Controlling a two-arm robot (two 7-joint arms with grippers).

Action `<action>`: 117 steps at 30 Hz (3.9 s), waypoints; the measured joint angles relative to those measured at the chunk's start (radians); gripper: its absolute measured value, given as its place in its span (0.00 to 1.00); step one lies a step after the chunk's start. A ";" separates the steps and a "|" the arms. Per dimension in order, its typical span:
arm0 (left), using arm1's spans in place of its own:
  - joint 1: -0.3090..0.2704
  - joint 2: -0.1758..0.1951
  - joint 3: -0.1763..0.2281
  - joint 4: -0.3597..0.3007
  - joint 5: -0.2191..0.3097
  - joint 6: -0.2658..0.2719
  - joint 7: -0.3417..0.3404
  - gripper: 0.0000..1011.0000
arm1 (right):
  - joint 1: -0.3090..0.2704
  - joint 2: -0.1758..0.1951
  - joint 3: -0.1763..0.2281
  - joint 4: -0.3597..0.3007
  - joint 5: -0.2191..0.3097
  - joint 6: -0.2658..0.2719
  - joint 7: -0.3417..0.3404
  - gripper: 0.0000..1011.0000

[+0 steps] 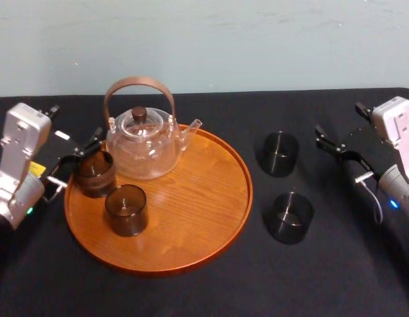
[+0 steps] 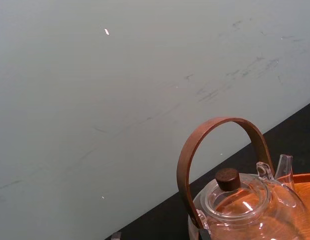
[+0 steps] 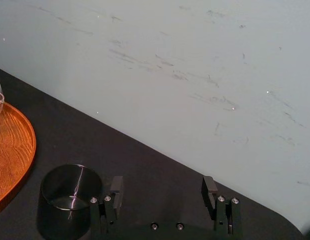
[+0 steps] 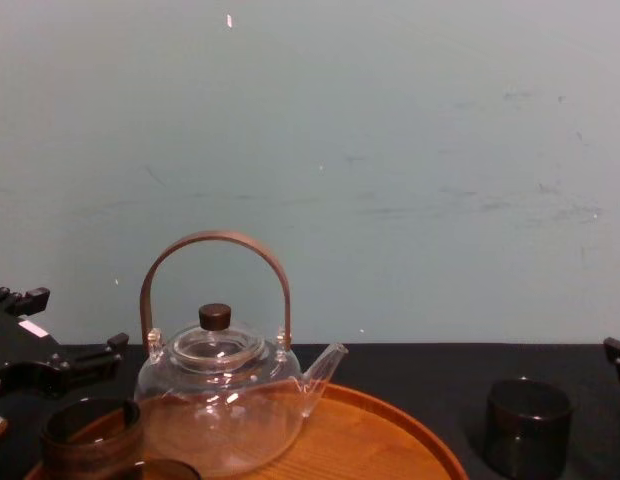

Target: Pick up the glass from the table and place it on the tray.

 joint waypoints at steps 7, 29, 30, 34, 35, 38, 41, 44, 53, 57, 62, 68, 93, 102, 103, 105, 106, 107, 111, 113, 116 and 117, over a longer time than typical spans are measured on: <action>0.000 0.000 0.000 0.000 0.000 0.000 0.000 0.99 | 0.000 0.000 0.000 0.000 0.000 0.000 0.000 0.99; 0.000 0.000 0.000 0.000 0.000 0.000 0.000 0.99 | 0.000 0.000 0.000 0.000 0.000 0.000 0.000 0.99; 0.000 0.000 0.000 0.000 0.000 0.000 0.000 0.99 | 0.000 0.000 0.000 0.000 0.000 0.000 0.000 0.99; 0.000 0.000 0.000 0.000 0.000 0.000 0.000 0.99 | 0.000 0.000 0.000 0.000 0.000 0.000 0.000 0.99; 0.000 0.000 0.000 0.000 0.000 0.000 0.000 0.99 | 0.000 0.000 0.000 0.000 0.000 0.000 0.000 0.99; 0.000 0.000 0.000 0.000 0.000 0.000 0.000 0.99 | 0.000 0.000 0.000 0.000 0.000 0.000 0.000 0.99; 0.000 0.000 0.000 0.000 0.000 0.000 0.000 0.99 | 0.000 0.000 0.000 0.000 0.000 0.000 0.000 0.99; 0.000 0.000 0.000 0.000 0.000 0.000 0.000 0.99 | 0.000 0.000 0.000 0.000 0.000 0.000 0.000 0.99; 0.000 0.000 0.000 0.000 0.000 0.000 0.000 0.99 | -0.011 -0.008 0.029 -0.014 0.014 0.005 0.035 0.99; 0.000 0.000 0.000 0.000 0.000 0.000 0.000 0.99 | -0.022 -0.009 0.045 -0.032 0.036 0.021 0.062 0.99; 0.000 0.000 0.000 0.000 0.000 0.000 0.000 0.99 | -0.046 -0.002 0.070 -0.069 0.079 0.053 0.106 0.99; 0.000 0.000 0.000 0.000 0.000 0.000 0.000 0.99 | -0.080 0.022 0.093 -0.128 0.107 0.104 0.149 0.99; 0.000 0.000 0.000 0.000 0.000 0.000 0.000 0.99 | -0.258 0.184 0.177 -0.283 0.148 0.067 0.403 0.99; 0.000 0.000 0.000 0.000 0.000 0.000 0.000 0.99 | -0.299 0.220 0.201 -0.295 0.159 0.034 0.494 0.99; 0.000 0.000 0.000 0.000 0.000 0.000 0.000 0.99 | -0.302 0.221 0.202 -0.296 0.159 0.033 0.500 0.99; 0.000 0.000 0.000 0.000 0.000 0.000 0.000 0.99 | -0.309 0.227 0.206 -0.299 0.159 0.029 0.516 0.99; 0.000 0.000 0.000 0.000 0.000 0.000 0.000 0.99 | -0.311 0.229 0.208 -0.300 0.159 0.029 0.521 0.99; 0.000 0.000 0.000 0.000 0.000 0.000 0.000 0.99 | -0.316 0.233 0.210 -0.303 0.158 0.027 0.533 0.99; 0.000 0.000 0.000 0.000 0.000 0.000 0.000 0.99 | -0.326 0.243 0.214 -0.312 0.156 0.025 0.563 0.99; 0.000 0.000 0.000 0.000 0.000 0.000 0.000 0.99 | -0.329 0.246 0.215 -0.316 0.155 0.026 0.575 0.99; 0.000 0.000 0.000 0.000 0.000 0.000 0.000 0.99 | -0.335 0.247 0.215 -0.318 0.153 0.028 0.592 0.99; 0.000 0.000 0.000 0.000 0.000 0.000 0.000 0.99 | -0.337 0.246 0.215 -0.318 0.152 0.031 0.599 0.99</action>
